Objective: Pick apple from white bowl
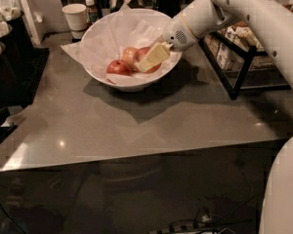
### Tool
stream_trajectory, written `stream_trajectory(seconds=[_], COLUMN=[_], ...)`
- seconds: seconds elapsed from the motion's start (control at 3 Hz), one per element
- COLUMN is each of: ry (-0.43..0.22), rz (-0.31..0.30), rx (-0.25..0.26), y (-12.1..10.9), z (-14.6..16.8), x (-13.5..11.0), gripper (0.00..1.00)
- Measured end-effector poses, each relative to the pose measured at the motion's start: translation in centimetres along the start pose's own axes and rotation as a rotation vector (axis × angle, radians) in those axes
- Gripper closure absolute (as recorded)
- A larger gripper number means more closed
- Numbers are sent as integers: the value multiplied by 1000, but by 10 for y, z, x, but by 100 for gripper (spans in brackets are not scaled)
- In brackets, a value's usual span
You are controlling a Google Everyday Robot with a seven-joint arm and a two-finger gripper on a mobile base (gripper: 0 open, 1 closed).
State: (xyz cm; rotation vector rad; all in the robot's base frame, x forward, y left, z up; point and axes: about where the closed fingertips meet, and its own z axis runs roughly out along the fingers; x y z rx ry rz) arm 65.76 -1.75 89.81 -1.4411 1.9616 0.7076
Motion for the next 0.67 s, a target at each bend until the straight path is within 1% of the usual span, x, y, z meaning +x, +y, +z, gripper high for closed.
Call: stream_trajectory(seconds=[0.33, 0.67], ry=[-118, -117], rz=[-31, -29], rx=[-43, -47], y=[10, 11], z=[-24, -20], x=[-19, -20], gripper=[100, 100])
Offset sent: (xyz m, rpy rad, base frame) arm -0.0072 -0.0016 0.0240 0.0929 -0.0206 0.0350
